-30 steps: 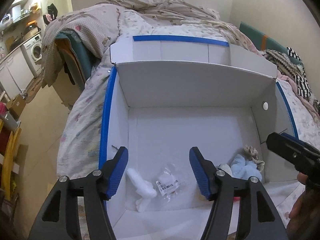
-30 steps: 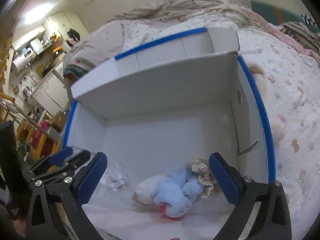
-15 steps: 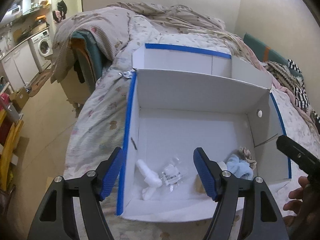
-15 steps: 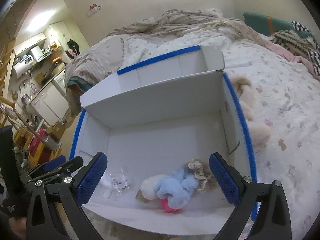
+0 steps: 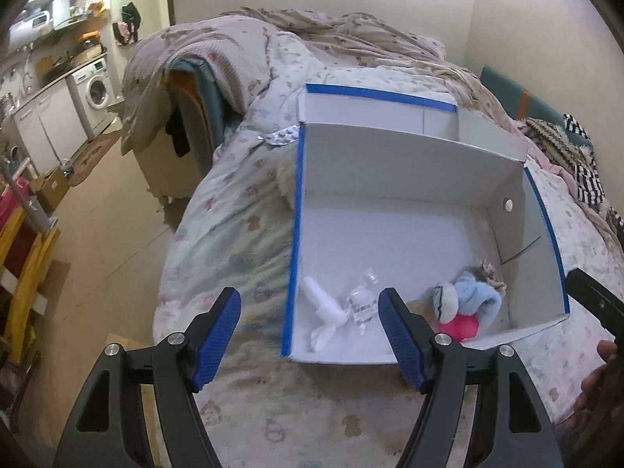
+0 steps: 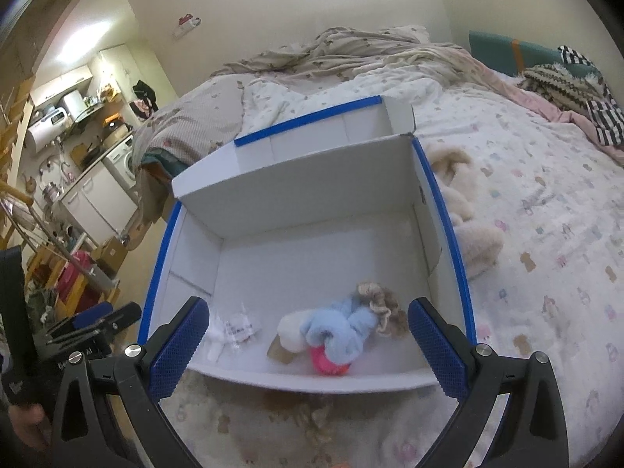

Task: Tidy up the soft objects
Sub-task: 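Withdraw both grippers from the box toward the remaining items on the bed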

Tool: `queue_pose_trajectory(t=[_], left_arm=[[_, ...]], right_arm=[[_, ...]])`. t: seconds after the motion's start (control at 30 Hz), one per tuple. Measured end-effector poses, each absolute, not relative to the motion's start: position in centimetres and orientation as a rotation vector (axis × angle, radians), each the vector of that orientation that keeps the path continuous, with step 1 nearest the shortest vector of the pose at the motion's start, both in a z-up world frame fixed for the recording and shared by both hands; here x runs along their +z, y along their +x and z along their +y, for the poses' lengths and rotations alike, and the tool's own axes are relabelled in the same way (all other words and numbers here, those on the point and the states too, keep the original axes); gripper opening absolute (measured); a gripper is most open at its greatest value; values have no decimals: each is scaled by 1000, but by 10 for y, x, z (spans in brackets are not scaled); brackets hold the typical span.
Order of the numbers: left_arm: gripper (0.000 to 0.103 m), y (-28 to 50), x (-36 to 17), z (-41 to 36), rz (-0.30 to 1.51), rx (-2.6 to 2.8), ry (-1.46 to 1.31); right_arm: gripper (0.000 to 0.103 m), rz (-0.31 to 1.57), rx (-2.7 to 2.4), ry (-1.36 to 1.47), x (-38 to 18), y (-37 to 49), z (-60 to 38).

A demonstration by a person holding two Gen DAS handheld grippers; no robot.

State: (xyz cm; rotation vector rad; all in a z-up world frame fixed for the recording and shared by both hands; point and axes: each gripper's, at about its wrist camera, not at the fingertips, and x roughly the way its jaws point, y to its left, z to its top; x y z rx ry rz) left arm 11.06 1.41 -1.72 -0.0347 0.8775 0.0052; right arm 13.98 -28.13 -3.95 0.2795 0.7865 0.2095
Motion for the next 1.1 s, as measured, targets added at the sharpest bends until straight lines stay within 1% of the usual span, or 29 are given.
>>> queue_pose_trajectory(t=[0.37,0.63,0.8,0.97,1.1], left_arm=[[71,82,-27,23,910,17,-74],[71,68,-38,21,938,16,-62],[71,65,-51,23,993,40,-84],[71,68,-65,25,1052,54,-101],[71,72,-75,23,1089,55,-118]], right_arm=[[103,817,211,224,-48,110,-280],[103,868,186,254,-59,97,-289],[103,901,183,309,-66,92,-292],[103,977,148,298,-80,97,-289],[103,1083,114,345,-102,107,-297]])
